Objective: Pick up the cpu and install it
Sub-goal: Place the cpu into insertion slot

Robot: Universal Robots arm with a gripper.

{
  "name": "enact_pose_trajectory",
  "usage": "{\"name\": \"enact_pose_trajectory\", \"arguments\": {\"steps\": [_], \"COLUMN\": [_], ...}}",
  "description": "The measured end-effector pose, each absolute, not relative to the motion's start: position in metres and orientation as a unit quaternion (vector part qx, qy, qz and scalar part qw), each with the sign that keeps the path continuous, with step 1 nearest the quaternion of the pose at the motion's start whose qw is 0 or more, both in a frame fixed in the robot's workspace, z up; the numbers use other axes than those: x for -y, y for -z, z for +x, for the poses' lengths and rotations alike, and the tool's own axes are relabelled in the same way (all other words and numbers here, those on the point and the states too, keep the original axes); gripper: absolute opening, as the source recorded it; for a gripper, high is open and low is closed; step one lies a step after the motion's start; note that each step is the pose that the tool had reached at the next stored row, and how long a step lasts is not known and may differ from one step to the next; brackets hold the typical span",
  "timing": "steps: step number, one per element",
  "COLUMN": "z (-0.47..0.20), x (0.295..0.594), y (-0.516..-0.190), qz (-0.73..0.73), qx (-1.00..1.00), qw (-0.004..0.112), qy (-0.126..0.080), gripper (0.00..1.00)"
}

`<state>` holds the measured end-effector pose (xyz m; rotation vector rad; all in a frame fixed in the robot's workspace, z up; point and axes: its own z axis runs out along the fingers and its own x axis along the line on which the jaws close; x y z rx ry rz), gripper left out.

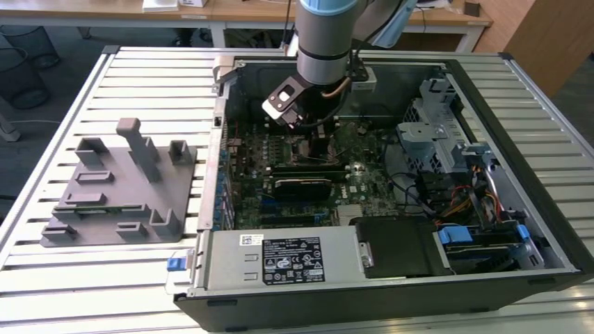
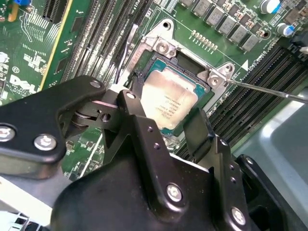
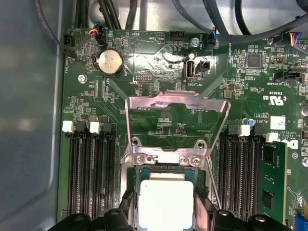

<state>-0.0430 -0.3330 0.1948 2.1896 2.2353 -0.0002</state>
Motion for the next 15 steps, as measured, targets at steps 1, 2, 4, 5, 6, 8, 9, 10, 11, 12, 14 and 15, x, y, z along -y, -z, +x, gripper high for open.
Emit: {"name": "enact_pose_trajectory", "arguments": {"steps": [1,2,4,5,6,8,9,10,11,12,14,15], "z": [-0.043,-0.043,-0.043,-0.043,-0.043,-0.043,-0.043,-0.043,-0.043,-0.043,-0.043,-0.043], "x": [0.333,0.333,0.333,0.333,0.333,0.333,0.333,0.333,0.333,0.333,0.333,0.333], "y": [-0.196,-0.197,-0.200,-0.201,-0.202,-0.204,-0.205,-0.205,-0.206,-0.206,-0.208,-0.208], "qz": [0.700,0.700,0.700,0.700,0.700,0.700,0.700,0.700,0.700,0.700,0.700,0.700], "qx": [-0.714,-0.714,-0.714,-0.714,-0.714,-0.714,-0.714,-0.714,-0.714,-0.714,-0.714,-0.714], "qw": [0.006,0.006,0.006,0.006,0.006,0.006,0.006,0.006,0.006,0.006,0.006,0.006], "qy": [0.000,0.000,0.000,0.000,0.000,0.000,0.000,0.000,0.000,0.000,0.000,0.000], "gripper": [0.61,0.61,0.61,0.61,0.59,0.53,0.47,0.41,0.41,0.35,0.30,0.24]}}
